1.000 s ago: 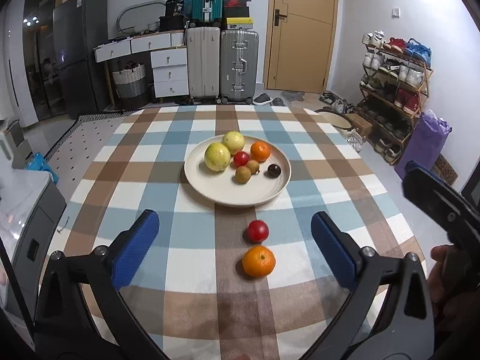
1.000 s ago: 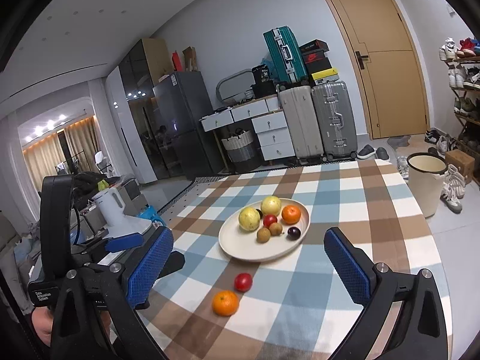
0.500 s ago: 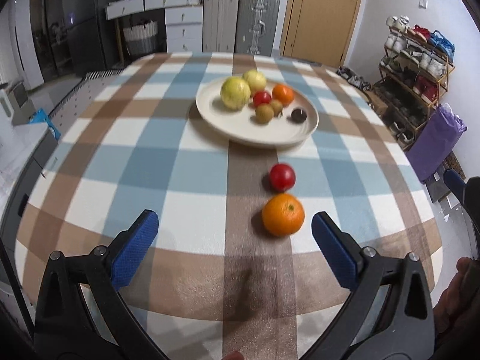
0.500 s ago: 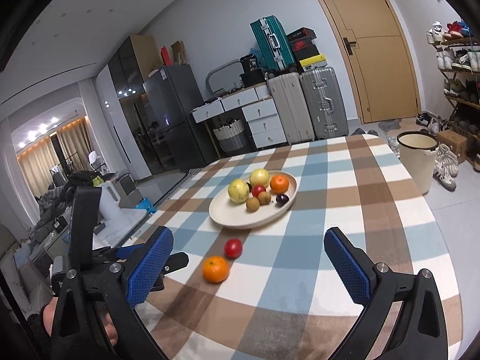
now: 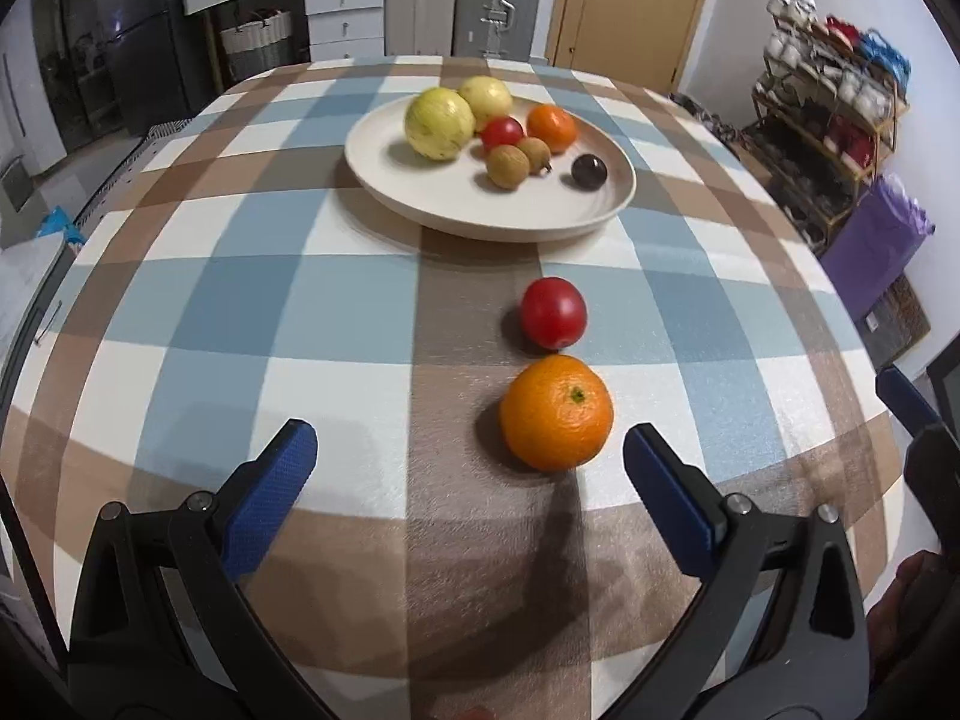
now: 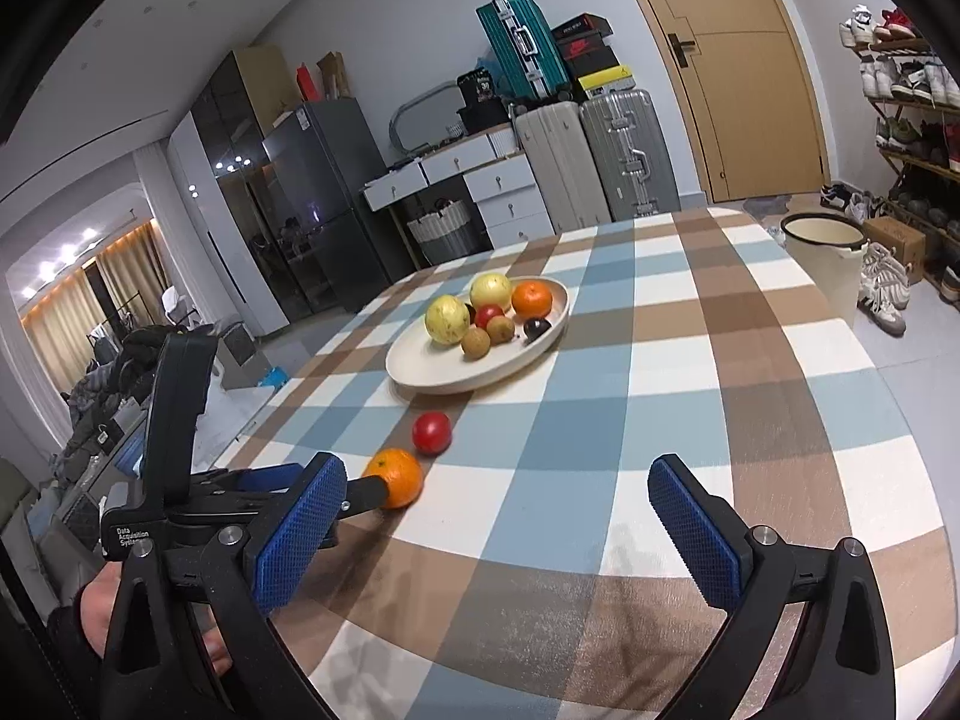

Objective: Organize fruits
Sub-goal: 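Lower the left gripper onto the orange and close on it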

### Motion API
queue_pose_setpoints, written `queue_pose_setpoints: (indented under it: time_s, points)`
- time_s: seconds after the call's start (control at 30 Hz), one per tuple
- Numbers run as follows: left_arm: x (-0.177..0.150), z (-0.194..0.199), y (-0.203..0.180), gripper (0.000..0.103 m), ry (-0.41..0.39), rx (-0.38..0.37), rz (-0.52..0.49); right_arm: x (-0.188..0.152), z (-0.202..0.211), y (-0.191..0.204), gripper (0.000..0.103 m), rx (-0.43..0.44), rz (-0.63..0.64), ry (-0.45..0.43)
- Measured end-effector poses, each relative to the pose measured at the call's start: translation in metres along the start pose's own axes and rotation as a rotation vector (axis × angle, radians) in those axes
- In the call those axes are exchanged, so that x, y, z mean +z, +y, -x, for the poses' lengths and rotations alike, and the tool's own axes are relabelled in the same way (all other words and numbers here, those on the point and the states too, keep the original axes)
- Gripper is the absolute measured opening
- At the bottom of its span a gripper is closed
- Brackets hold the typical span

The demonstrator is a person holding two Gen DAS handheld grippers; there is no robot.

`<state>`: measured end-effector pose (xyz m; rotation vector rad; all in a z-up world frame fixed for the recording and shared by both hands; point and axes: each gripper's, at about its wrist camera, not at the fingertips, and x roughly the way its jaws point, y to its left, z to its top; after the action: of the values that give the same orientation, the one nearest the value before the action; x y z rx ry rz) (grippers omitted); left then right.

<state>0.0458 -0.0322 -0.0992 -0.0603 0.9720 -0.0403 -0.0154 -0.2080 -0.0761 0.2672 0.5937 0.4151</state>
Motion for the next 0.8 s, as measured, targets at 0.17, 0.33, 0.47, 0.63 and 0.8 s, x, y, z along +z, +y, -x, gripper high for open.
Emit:
queue_pose_setpoints:
  time_s: [0.17,0.33,0.47,0.63,0.8]
  points:
    - [0.006,-0.009,-0.008,0.102,0.001,-0.041,-0.018,0.000,-0.002,0.000,0.103,-0.007,0.016,0.005]
    - [0.008,-0.010,-0.008,0.096,-0.012,-0.063,-0.023,0.000,-0.007,-0.002,0.103,-0.013,0.010,0.020]
    - [0.009,-0.012,-0.002,0.077,0.000,-0.104,-0.009,0.001,-0.012,-0.004,0.103,-0.018,0.000,0.032]
    - [0.007,-0.014,0.002,0.037,0.012,-0.256,-0.004,0.001,-0.014,-0.003,0.103,-0.021,0.009,0.038]
    - [0.005,-0.014,0.006,0.036,0.006,-0.283,0.005,0.000,-0.020,0.000,0.103,-0.031,0.018,0.055]
